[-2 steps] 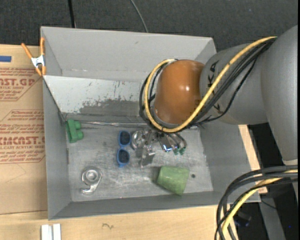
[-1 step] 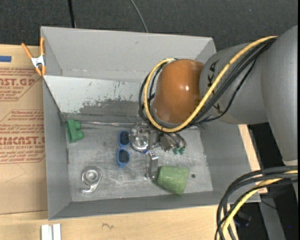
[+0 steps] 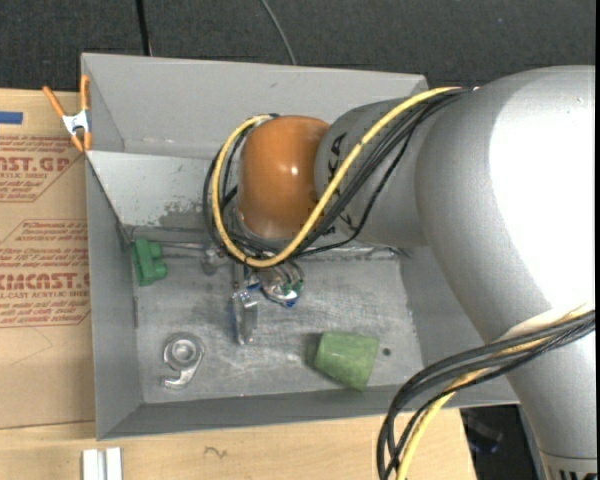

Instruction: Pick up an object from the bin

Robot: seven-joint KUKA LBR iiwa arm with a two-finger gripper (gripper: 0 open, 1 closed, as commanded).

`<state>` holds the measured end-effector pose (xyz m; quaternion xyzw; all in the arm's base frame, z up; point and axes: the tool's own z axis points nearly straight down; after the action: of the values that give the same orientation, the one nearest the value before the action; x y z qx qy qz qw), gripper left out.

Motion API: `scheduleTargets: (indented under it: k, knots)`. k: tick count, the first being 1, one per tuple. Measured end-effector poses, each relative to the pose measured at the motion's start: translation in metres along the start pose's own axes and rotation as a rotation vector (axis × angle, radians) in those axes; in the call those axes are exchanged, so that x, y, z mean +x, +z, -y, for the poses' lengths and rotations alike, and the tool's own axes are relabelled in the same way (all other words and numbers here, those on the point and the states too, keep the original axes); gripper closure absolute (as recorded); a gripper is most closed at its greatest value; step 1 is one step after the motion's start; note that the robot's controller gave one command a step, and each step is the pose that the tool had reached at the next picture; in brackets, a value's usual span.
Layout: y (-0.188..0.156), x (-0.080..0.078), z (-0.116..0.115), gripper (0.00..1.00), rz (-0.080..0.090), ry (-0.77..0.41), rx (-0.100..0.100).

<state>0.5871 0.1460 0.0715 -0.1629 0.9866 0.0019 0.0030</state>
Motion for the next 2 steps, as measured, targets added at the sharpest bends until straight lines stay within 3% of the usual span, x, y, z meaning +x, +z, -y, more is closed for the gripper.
scheduleTargets:
  k: [1, 2]
  knots:
    - [-0.002, 0.084, -0.004, 0.0, 0.005, -0.009, 0.001]
    - [-0.02, 0.059, 0.06, 0.0, -0.001, 0.091, 0.006]
